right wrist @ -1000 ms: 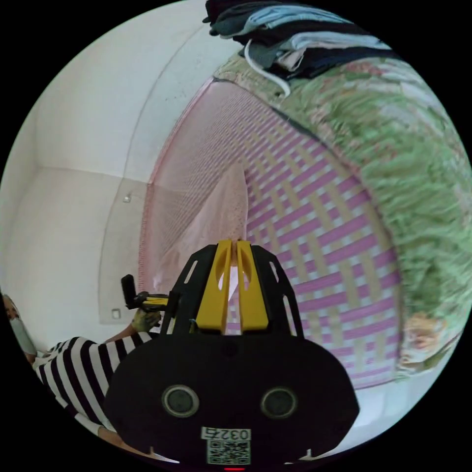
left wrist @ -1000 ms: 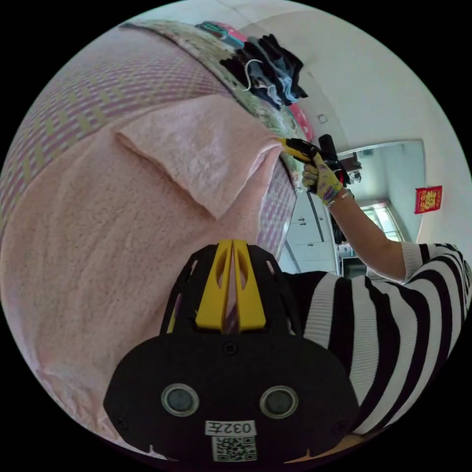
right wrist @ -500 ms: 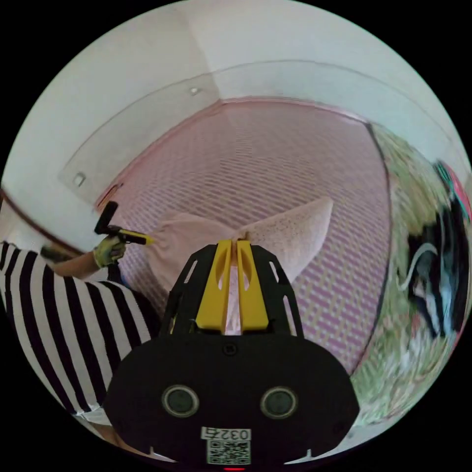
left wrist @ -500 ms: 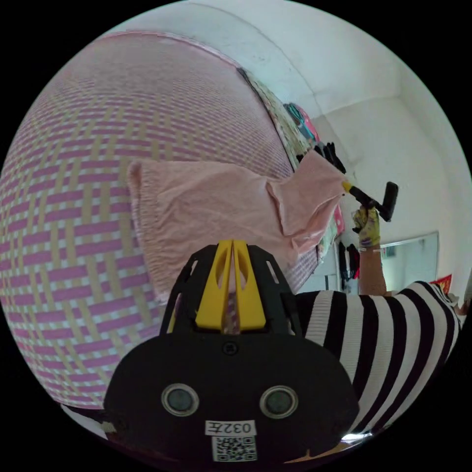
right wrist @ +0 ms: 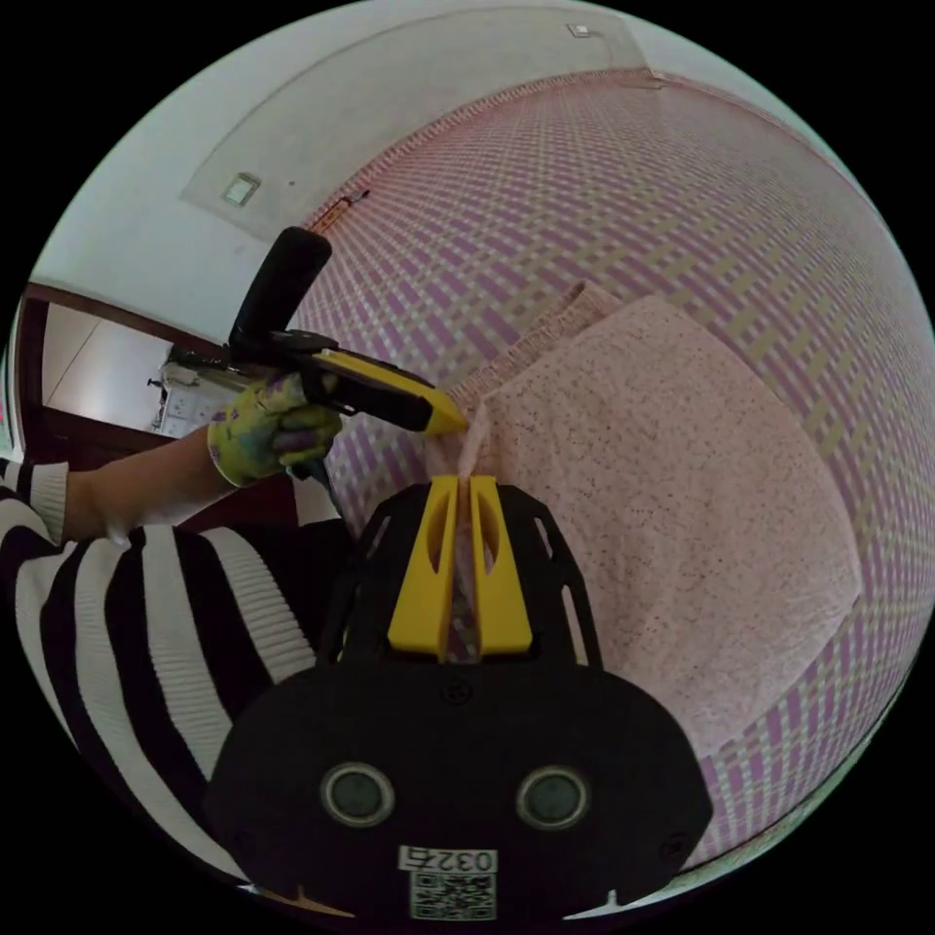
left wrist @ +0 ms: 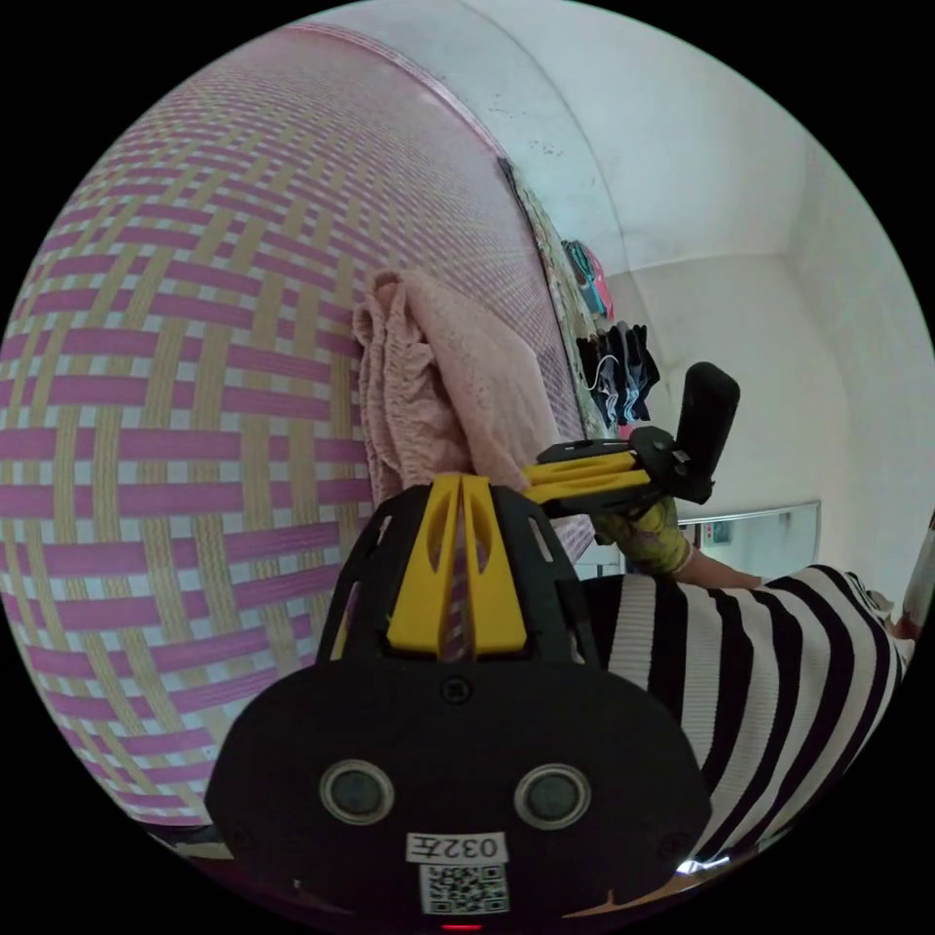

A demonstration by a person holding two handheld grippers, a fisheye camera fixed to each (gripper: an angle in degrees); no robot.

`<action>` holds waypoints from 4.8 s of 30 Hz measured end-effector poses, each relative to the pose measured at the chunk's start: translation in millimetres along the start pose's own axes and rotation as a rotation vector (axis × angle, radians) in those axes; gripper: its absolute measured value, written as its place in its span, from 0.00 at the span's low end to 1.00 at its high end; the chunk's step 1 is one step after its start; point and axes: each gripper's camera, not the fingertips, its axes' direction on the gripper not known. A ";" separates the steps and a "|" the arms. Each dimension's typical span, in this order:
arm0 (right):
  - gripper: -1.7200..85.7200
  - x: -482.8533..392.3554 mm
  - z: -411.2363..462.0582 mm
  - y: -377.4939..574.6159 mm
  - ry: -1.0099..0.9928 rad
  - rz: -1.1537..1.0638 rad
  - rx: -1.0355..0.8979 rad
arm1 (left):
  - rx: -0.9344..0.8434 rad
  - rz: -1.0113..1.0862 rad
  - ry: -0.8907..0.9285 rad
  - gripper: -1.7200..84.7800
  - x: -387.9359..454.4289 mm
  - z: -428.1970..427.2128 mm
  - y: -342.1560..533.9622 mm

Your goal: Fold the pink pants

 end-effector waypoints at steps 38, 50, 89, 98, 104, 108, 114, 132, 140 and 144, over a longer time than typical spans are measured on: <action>0.09 -2.4 4.4 30.1 -0.351 -0.253 0.012 | 0.139 0.180 -0.149 0.01 129.7 -25.4 17.9; 0.01 135.3 -101.6 233.3 -0.216 0.313 0.243 | -0.480 0.461 -0.269 0.01 155.1 50.8 32.5; 0.12 223.3 -452.1 270.6 -0.485 0.620 0.297 | 0.028 -0.257 0.067 0.12 42.3 -79.1 -108.2; 0.11 181.5 -481.3 264.6 -0.685 0.576 0.239 | -0.096 -0.238 0.203 0.15 4.5 -64.0 -180.6; 0.11 142.8 -501.3 278.5 -0.774 0.581 0.266 | -0.206 -0.194 0.264 0.14 -23.5 -28.9 -203.5; 0.11 113.6 -513.8 280.2 -0.740 0.602 0.307 | -0.151 -0.213 0.257 0.12 -50.1 -23.0 -207.2; 0.05 53.3 -531.5 281.0 -0.613 0.652 0.331 | -0.094 -0.237 0.255 0.08 -93.0 -4.7 -204.8; 0.01 -154.6 -656.3 394.3 -0.373 0.688 0.675 | -0.201 -0.048 0.349 0.05 -145.0 188.9 -275.0; 0.01 -266.7 -703.5 431.4 -0.289 0.738 0.796 | -0.305 -0.029 0.519 0.05 -237.8 274.5 -284.1; 0.01 -324.3 -711.2 430.8 -0.233 0.794 0.854 | -0.353 0.008 0.558 0.05 -299.6 296.4 -298.4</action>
